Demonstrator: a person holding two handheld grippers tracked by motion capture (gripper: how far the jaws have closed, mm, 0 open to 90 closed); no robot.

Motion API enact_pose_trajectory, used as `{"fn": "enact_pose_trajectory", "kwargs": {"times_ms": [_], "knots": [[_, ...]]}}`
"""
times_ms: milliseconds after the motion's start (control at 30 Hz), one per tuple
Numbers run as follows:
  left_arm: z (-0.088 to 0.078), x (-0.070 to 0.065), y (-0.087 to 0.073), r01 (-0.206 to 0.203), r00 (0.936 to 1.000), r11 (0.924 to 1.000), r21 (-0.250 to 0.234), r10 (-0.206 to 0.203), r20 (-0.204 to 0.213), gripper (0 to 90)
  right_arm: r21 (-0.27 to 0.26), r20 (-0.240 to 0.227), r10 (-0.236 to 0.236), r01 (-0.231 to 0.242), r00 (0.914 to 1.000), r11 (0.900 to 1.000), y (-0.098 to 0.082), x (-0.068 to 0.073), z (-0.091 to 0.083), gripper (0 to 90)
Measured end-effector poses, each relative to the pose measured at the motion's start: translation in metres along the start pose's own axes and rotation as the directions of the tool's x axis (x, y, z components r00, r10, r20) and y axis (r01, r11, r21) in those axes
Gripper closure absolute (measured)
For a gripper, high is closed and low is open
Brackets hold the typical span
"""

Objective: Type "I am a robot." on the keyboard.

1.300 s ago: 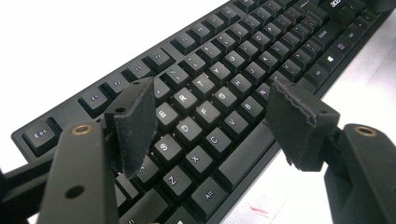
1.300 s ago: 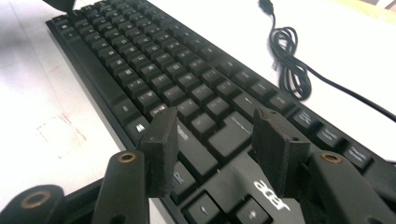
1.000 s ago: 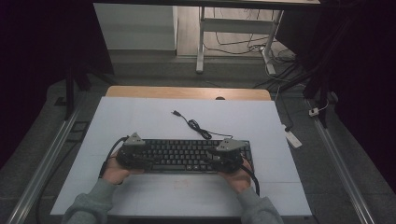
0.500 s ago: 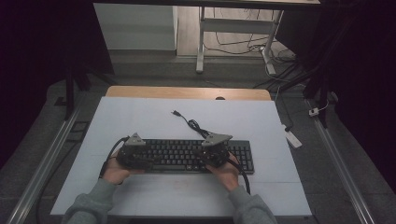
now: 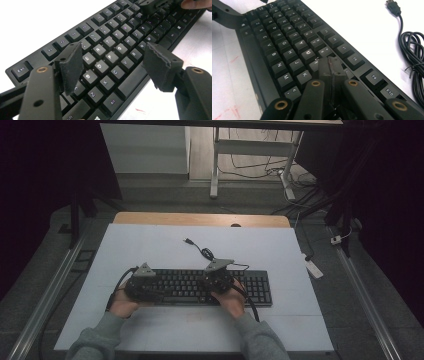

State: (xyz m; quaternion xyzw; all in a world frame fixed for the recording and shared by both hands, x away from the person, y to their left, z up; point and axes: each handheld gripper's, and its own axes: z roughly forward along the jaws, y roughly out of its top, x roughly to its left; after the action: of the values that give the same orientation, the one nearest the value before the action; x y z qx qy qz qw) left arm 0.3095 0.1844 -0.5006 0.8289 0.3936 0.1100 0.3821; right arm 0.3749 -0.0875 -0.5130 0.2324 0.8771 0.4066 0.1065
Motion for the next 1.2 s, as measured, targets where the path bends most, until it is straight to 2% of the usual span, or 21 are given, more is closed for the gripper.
{"fn": "enact_pose_trajectory", "kwargs": {"times_ms": [467, 567, 733, 833, 933, 1200], "knots": [[0.000, 0.000, 0.000, -0.005, 1.0000, 1.0000, 0.002, 0.005, -0.004, 32.1, 0.001, -0.001, 0.002, -0.002, 1.0000, 1.000, -0.001, -0.003, 0.007, 89.5], [0.000, 0.000, 0.000, -0.009, 1.0000, 0.9999, 0.005, 0.009, -0.004, 32.0, 0.016, 0.010, -0.001, 0.001, 0.9999, 1.000, -0.002, -0.002, 0.009, 89.7], [0.000, 0.000, 0.000, -0.008, 1.0000, 1.0000, 0.000, 0.008, -0.006, 31.9, -0.022, 0.008, -0.010, 0.010, 0.9999, 1.000, 0.000, -0.001, 0.004, 89.6], [0.000, 0.001, -0.001, -0.004, 1.0000, 1.0000, -0.002, 0.004, -0.005, 31.9, -0.044, 0.007, -0.007, 0.007, 0.9999, 0.999, 0.001, 0.000, -0.005, 89.5], [0.000, 0.002, -0.001, -0.003, 1.0000, 1.0000, 0.001, 0.003, -0.007, 31.7, -0.050, 0.006, -0.007, 0.007, 1.0000, 0.999, 0.000, 0.000, -0.013, 83.6], [-0.001, 0.003, -0.001, 0.008, 0.9998, 0.9999, -0.007, -0.009, -0.019, 31.7, -0.077, 0.021, 0.032, -0.030, 0.9993, 0.997, -0.011, -0.003, -0.037, 65.3]]}}
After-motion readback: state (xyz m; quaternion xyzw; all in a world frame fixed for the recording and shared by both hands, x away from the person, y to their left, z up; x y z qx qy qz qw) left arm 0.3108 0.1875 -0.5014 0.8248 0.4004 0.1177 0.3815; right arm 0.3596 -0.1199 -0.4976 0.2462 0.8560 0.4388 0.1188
